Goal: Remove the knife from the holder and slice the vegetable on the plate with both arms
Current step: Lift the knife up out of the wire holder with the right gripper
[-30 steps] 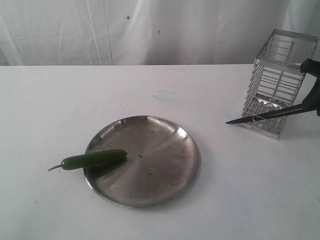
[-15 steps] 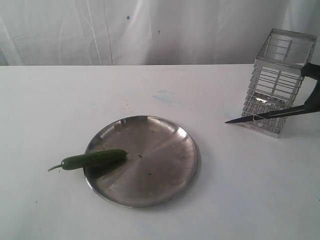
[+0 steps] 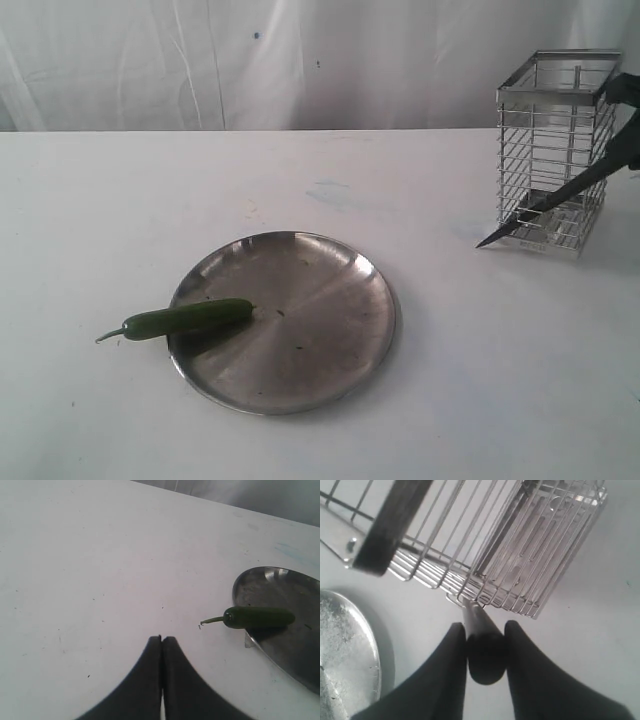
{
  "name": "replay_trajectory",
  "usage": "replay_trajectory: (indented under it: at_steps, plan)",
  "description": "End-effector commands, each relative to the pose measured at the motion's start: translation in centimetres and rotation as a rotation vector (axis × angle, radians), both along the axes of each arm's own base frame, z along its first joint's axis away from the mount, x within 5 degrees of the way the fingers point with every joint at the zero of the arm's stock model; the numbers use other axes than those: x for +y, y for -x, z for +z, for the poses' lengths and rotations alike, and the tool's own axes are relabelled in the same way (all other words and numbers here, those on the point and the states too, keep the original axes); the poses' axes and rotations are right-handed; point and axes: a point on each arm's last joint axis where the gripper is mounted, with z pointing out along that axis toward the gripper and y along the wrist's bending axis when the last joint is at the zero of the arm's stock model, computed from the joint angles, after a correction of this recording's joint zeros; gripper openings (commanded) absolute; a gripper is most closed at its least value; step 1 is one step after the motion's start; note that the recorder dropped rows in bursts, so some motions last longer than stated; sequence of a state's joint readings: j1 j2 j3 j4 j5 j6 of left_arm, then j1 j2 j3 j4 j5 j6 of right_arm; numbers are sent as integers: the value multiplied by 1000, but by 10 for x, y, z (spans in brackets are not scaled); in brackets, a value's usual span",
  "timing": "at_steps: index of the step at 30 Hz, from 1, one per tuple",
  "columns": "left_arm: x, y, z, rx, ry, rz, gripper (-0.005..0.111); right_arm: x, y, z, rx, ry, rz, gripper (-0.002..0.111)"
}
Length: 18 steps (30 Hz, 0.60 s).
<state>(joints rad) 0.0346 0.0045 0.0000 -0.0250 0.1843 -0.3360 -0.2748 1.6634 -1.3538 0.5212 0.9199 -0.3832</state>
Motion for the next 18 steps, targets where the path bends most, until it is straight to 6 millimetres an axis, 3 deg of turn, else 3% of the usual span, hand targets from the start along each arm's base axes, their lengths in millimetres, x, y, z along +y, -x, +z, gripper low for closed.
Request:
replay_trajectory:
  at_steps: [1, 8, 10, 13, 18]
  plan:
    - [0, 0, 0, -1, -5, -8, 0, 2, 3, 11, -59, 12, 13, 0]
    - [0, 0, 0, -1, -5, -8, 0, 11, 16, -2, 87, -69, 60, 0]
    - [0, 0, 0, -1, -5, -8, 0, 15, 13, -6, -4, -5, 83, 0]
    - [0, 0, 0, -1, -5, -8, 0, 15, 14, -9, -10, 3, 89, 0]
    - [0, 0, 0, -1, -5, -8, 0, 26, 13, 14, -191, 30, 161, 0]
